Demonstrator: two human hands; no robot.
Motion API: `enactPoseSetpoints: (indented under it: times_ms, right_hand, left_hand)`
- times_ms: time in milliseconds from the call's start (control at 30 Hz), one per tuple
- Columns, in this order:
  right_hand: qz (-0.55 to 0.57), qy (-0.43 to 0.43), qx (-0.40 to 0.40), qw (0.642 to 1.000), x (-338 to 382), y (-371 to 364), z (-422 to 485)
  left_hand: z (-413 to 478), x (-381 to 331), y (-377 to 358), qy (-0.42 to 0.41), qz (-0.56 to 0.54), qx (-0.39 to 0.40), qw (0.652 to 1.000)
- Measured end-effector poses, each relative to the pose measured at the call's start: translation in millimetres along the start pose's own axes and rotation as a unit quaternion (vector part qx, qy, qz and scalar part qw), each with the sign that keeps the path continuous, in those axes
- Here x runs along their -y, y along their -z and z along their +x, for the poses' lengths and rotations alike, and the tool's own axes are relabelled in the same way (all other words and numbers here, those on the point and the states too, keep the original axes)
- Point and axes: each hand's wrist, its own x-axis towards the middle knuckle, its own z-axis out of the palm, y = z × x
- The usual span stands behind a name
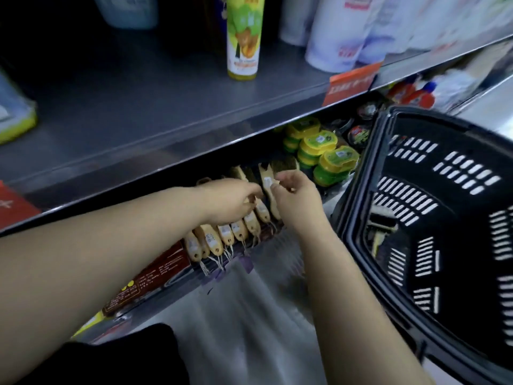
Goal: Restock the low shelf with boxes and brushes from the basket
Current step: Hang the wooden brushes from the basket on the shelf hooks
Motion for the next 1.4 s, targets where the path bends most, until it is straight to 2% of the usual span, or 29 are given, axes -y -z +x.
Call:
enactPoseSetpoints:
  times_ms: [133, 233, 333, 400, 600, 700, 800, 967, 1067, 1167, 1233, 1267, 1333, 1400]
  right_hand:
    - [-0.072, 0.076, 0.027, 0.994, 21, 66, -24]
    - [-0.119, 0.085, 0.027, 0.989, 11, 112, -39]
    - [-0.184, 0.056, 0.048, 0.980, -19, 150, -48]
    - [-0.226, 0.021, 0.080, 0.971, -45, 168, -50]
    - [-0.317, -0.124, 0.173, 0.924, -123, 207, -22]
    - [-0.334, -0.144, 0.211, 0.907, -154, 213, -1]
    - [-0.317, -0.151, 0.227, 0.909, -188, 209, 26]
    - [-0.289, -0.204, 0.288, 0.890, -269, 170, 68]
    - [-0.219, -0.294, 0.236, 0.900, -310, 143, 79]
    - [-0.139, -0.356, 0.156, 0.911, -336, 126, 85]
    - [-0.114, -0.411, 0.134, 0.894, -344, 126, 89]
    - [-0.083, -0.443, 0.159, 0.879, -344, 130, 92]
    - [0.007, -0.502, 0.266, 0.823, -332, 150, 93]
    - [0.082, -0.494, 0.398, 0.769, -307, 177, 92]
  left_hand:
    - [-20, -53, 15, -0.043, -0.044, -0.048, 0.997]
    - [-25, -96, 24, -0.079, -0.077, -0.100, 0.989]
    - [-19, -137, 26, -0.125, -0.089, -0.131, 0.979]
    - [-10, -157, 22, -0.143, -0.093, -0.122, 0.978]
    - [32, -189, -2, -0.146, -0.125, -0.075, 0.978]
    - [59, -202, -10, -0.133, -0.166, -0.073, 0.974]
    - [86, -213, -17, -0.131, -0.174, -0.042, 0.975]
    - [123, -215, -19, -0.139, -0.122, 0.001, 0.983]
    - [135, -217, -31, -0.139, -0.073, 0.034, 0.987]
    - [138, -214, -46, -0.134, 0.013, 0.116, 0.984]
    - [138, -210, -51, -0.128, 0.067, 0.157, 0.977]
    - [137, -210, -51, -0.124, 0.077, 0.166, 0.975]
    - [137, -213, -51, -0.099, 0.081, 0.171, 0.977]
    - [140, -217, -50, -0.053, 0.057, 0.171, 0.982]
